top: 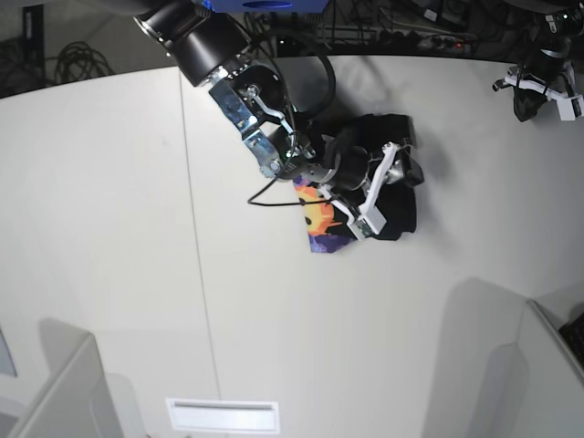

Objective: Fold the T-shirt properly

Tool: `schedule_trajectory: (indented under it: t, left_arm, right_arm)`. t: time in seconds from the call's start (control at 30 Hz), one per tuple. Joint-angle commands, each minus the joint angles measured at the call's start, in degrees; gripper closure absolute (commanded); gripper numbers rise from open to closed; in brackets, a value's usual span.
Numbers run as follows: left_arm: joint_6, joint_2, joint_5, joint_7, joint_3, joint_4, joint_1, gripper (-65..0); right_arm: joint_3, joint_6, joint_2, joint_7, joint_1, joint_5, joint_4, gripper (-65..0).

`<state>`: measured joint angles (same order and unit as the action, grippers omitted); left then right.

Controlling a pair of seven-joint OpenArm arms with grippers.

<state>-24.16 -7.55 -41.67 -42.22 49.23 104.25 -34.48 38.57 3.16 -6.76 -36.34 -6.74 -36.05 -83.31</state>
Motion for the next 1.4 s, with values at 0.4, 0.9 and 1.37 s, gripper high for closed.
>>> schedule_trajectory:
  t: [0.4,0.9,1.37]
  left_arm:
    - [-0.32,-0.76,-0.66,1.21,0.57,0.85,-0.47,0.0]
    - [-0.32,-0.67,-0.92,1.21,-0.05,1.38,0.94,0.0]
    - [-0.32,-0.76,-0.75,1.21,0.39,1.20,-0.47,0.0]
  right_arm:
    - [7.19,0.84,-0.22,-2.83,-5.87,-1.71,-12.30,-34.1]
    - [-9.78,0.84,4.17,-2.56,-5.17,-1.71,-2.36,0.0]
    - [-0.63,0.84,-0.66,-0.81,-11.67,-1.44,11.88,0.0]
